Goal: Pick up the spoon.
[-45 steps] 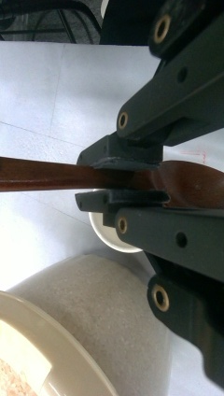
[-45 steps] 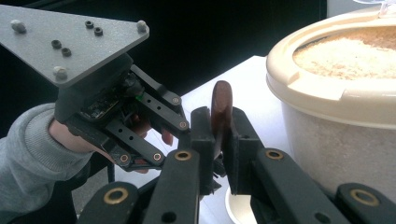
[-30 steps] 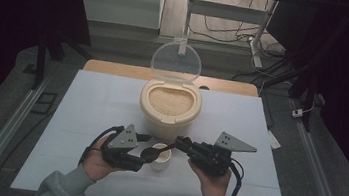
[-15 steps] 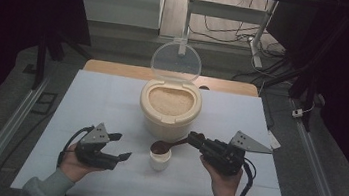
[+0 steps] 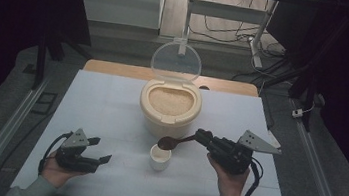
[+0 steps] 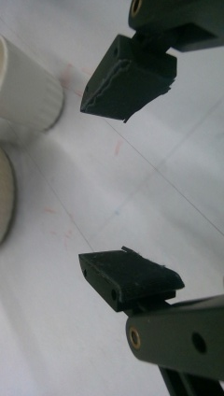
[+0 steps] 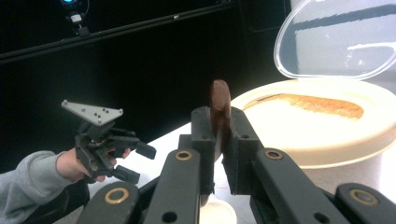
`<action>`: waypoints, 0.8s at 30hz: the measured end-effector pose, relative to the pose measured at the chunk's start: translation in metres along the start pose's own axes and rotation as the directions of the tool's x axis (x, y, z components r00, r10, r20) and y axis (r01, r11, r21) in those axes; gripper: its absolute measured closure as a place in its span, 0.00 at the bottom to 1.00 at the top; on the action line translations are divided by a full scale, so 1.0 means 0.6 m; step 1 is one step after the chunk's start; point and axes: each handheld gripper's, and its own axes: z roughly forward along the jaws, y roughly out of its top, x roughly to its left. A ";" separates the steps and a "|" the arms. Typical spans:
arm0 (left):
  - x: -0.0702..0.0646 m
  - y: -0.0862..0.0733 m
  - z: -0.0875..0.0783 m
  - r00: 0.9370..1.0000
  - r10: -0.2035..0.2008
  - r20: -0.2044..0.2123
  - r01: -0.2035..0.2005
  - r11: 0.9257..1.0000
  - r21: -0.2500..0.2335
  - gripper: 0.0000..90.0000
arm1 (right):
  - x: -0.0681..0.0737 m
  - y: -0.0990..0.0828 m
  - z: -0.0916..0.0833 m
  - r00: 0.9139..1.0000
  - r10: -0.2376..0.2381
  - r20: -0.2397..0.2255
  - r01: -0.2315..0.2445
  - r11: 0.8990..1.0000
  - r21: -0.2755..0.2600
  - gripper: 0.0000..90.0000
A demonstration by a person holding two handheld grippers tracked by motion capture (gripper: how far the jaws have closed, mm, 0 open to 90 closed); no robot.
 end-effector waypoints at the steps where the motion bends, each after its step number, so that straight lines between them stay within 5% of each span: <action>1: 0.002 -0.003 -0.001 1.000 -0.003 -0.003 0.003 1.000 0.002 0.26 | -0.001 0.001 -0.002 1.000 0.002 0.003 -0.002 1.000 -0.002 0.92; 24: 0.006 -0.012 0.006 1.000 -0.009 -0.011 0.009 1.000 0.018 0.23 | -0.009 0.016 -0.023 0.999 -0.010 0.042 0.012 0.998 -0.056 0.92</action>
